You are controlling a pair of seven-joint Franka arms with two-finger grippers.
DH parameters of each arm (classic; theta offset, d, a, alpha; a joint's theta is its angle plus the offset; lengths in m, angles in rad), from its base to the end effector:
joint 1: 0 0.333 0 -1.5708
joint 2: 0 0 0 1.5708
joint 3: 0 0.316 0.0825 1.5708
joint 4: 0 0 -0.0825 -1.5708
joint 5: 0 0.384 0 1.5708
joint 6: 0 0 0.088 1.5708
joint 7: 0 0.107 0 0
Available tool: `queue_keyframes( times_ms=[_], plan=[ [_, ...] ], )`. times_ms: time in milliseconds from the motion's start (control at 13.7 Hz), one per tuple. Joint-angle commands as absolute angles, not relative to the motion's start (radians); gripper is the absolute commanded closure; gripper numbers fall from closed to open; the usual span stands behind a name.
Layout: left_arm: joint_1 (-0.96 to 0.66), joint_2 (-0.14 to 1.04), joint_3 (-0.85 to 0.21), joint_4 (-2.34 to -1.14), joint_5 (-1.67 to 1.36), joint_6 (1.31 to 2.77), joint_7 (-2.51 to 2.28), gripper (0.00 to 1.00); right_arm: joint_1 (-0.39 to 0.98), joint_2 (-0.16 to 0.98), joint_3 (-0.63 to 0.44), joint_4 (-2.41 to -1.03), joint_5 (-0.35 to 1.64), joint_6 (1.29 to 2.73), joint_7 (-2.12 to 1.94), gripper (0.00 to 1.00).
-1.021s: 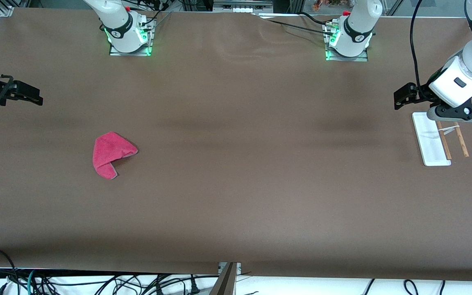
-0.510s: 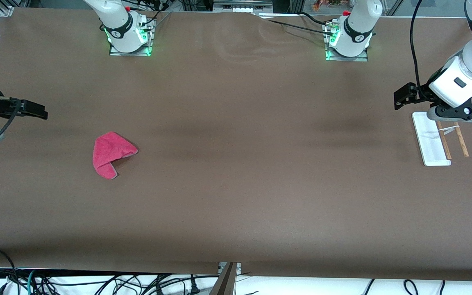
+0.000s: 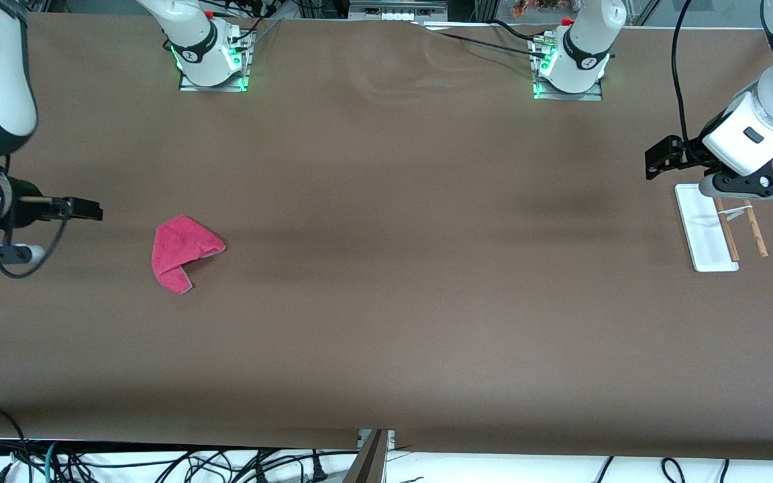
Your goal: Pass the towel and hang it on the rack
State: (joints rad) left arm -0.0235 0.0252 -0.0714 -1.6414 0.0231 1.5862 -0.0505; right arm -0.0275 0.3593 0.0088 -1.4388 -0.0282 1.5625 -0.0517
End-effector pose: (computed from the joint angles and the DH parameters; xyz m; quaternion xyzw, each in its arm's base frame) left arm 0.5574 -0.0502 0.5785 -0.9989 0.0228 0.0393 0.0135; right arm 0.6415 -0.0158 0.4691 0.9928 0.0178 -0.1179 0.0083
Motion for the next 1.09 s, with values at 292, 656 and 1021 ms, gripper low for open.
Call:
queue_keyframes(
  times_ms=[292,656,1021],
  plan=[
    [-0.014,0.035,-0.077,-1.62,0.017,1.575,-0.052,0.0,0.032,0.521,0.012,-1.422,-0.029,1.676,-0.057,0.0],
    [-0.014,0.035,-0.077,-1.62,0.017,1.575,-0.052,0.0,0.06,0.627,0.012,-1.422,-0.052,1.778,-0.048,0.0],
    [-0.014,0.035,-0.077,-1.621,0.017,1.575,-0.052,0.0,0.066,0.699,0.012,-1.434,-0.052,1.873,-0.046,0.0]
  ],
)
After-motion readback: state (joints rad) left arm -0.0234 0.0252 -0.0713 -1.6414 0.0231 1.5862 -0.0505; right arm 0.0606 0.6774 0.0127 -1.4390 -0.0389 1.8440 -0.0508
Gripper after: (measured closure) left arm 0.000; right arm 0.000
